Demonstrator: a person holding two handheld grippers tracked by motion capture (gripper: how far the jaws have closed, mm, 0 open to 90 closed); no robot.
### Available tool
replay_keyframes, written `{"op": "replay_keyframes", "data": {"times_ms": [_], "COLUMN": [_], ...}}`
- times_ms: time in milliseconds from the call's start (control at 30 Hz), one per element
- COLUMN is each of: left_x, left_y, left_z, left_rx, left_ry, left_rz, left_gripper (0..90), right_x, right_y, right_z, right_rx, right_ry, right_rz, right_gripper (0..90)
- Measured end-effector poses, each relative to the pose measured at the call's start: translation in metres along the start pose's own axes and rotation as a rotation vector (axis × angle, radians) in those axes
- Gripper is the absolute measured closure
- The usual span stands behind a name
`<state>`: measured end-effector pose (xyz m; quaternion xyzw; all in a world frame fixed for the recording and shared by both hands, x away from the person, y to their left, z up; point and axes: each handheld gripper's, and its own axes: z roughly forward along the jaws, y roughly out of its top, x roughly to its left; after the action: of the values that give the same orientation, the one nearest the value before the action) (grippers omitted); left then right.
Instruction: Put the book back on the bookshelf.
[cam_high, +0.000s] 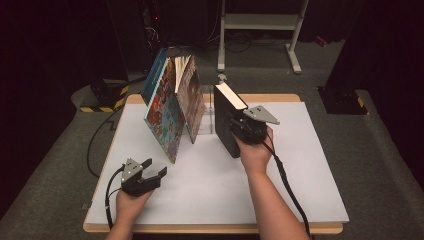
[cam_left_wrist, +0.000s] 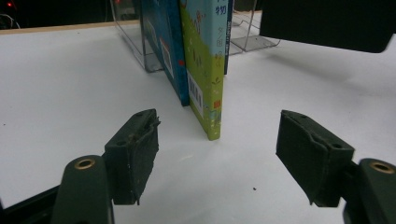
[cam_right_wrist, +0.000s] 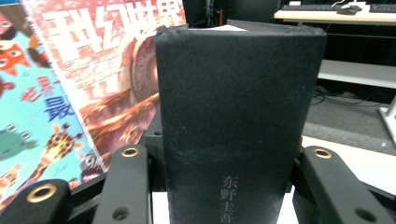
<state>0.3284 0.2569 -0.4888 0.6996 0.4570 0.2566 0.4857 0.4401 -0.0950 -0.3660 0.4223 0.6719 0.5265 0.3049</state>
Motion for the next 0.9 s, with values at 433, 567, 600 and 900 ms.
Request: {"op": "replay_keyframes", "data": {"times_ms": [433,567,600,900], "left_x": [-0.001,-0.003,-0.004,-0.005], "left_y": [0.001,0.003,0.003,0.004], "left_z": [-0.001,-0.002,-0.002,-0.004], "left_rx": [-0.008,-0.017,-0.017,-0.021], "left_ry": [-0.018,-0.029,-0.030,-0.035], "left_rz": [-0.025,-0.030,-0.025,-0.028], "left_gripper": [30.1,30.3,30.3,30.4], "right_x": [0.003,0.001,0.000,-0.003], "right_y": [0.011,0.012,0.012,0.009], "right_z": [0.054,0.069,0.073,0.100], "right_rx": [-0.027,-0.022,-0.017,0.001], "right_ry": [-0.076,-0.100,-0.104,-0.134], "right_rz": [0.002,0.002,0.003,0.010], "right_gripper": [53.8,53.8,53.8,53.8]}}
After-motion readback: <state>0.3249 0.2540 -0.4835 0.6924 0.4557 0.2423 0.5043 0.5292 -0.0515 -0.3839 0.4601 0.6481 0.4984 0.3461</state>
